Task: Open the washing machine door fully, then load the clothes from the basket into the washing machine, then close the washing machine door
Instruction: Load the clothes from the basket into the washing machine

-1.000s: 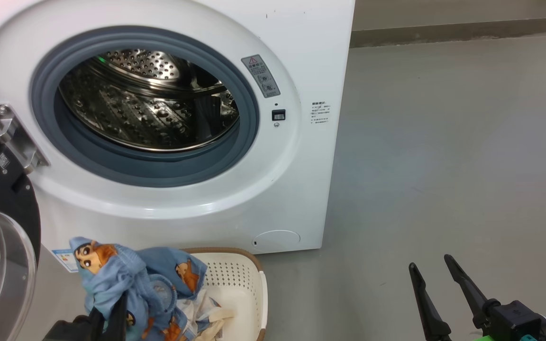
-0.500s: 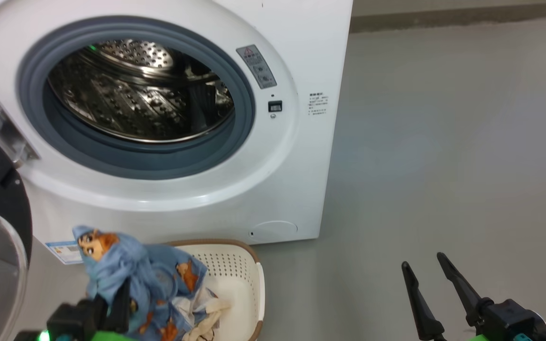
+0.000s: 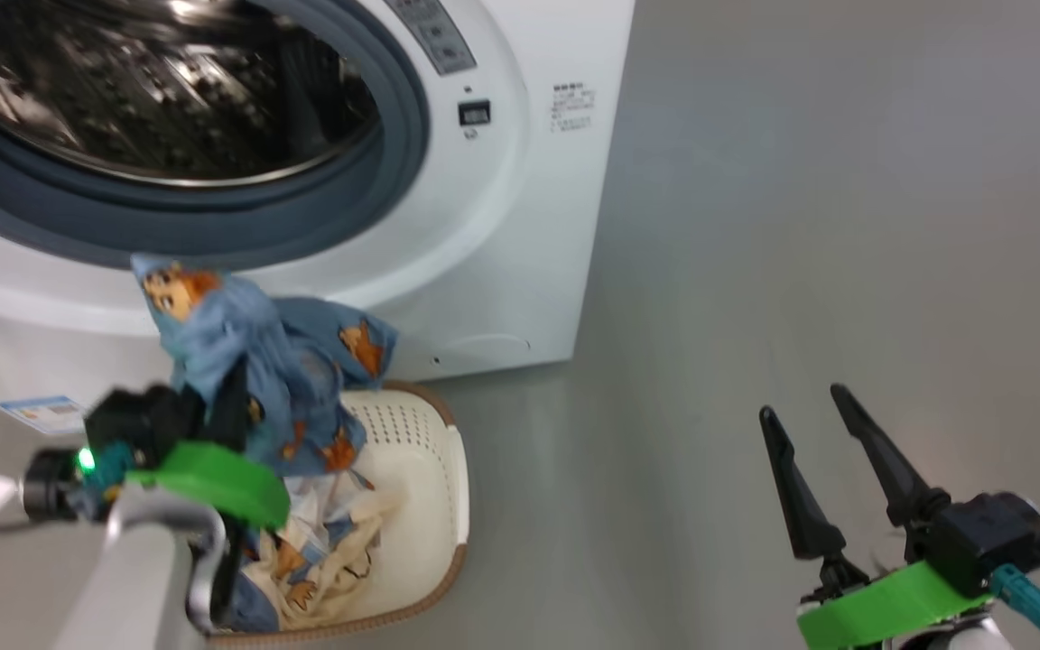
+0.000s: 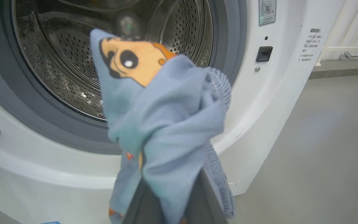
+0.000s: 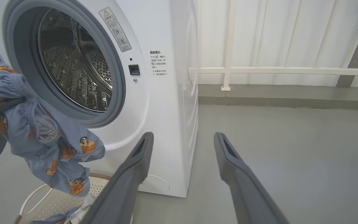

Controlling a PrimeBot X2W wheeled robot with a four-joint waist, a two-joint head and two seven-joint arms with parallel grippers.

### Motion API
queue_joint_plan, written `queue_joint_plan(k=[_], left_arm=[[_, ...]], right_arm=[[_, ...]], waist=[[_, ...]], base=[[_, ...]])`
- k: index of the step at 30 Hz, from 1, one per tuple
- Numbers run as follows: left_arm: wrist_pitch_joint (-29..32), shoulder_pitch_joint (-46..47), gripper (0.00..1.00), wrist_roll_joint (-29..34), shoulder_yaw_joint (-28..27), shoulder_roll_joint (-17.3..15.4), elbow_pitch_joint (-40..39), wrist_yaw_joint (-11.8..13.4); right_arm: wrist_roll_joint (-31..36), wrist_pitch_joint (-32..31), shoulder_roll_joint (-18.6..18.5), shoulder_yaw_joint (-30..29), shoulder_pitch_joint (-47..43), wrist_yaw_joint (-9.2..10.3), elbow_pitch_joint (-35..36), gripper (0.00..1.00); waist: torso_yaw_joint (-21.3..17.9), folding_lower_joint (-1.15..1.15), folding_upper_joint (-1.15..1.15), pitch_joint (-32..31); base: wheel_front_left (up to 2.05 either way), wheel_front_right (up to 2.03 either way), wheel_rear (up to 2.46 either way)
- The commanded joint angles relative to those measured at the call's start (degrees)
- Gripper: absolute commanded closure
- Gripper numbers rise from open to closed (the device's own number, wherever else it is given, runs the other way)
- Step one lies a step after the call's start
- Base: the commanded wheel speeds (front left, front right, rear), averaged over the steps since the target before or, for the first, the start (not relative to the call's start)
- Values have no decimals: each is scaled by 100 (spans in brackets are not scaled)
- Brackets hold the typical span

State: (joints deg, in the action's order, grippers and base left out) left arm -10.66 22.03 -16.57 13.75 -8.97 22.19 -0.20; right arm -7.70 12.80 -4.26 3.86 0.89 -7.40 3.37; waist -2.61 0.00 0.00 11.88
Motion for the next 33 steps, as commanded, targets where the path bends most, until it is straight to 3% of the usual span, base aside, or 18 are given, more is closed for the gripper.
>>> queue_joint_plan(k=[1, 9, 15, 17, 26, 33], left_arm=[[-11, 399, 100, -54, -228, -148, 9, -27], [278, 1981, 100, -367, -528, -348, 1217, -232], [1044, 3237, 100, -643, -577, -681, 1954, -522], [1044, 3237, 100, -643, -577, -681, 1954, -522], [2216, 4751, 100, -781, -442, -1364, 2303, -677], [2551, 5376, 100, -798, -504, -1823, 2252, -658]], right_arm=[[-78, 61, -69, 159, 226, -9, 169, 0], [-189, 179, -60, 269, 714, -9, 114, 0], [-289, 215, -4, 356, 1079, -9, 48, 0], [-289, 215, -4, 356, 1079, -9, 48, 0], [-466, 218, 84, 527, 1420, -9, 113, 0], [-585, 219, 123, 688, 1557, -9, 124, 0]], waist=[[-294, 0, 0, 571], [-541, 0, 0, 1400], [-727, 0, 0, 1922], [-727, 0, 0, 1922], [-1085, 0, 0, 2458], [-1410, 0, 0, 2711]], base=[[0, 0, 0], [0, 0, 0], [0, 0, 0], [0, 0, 0], [0, 0, 0], [0, 0, 0]])
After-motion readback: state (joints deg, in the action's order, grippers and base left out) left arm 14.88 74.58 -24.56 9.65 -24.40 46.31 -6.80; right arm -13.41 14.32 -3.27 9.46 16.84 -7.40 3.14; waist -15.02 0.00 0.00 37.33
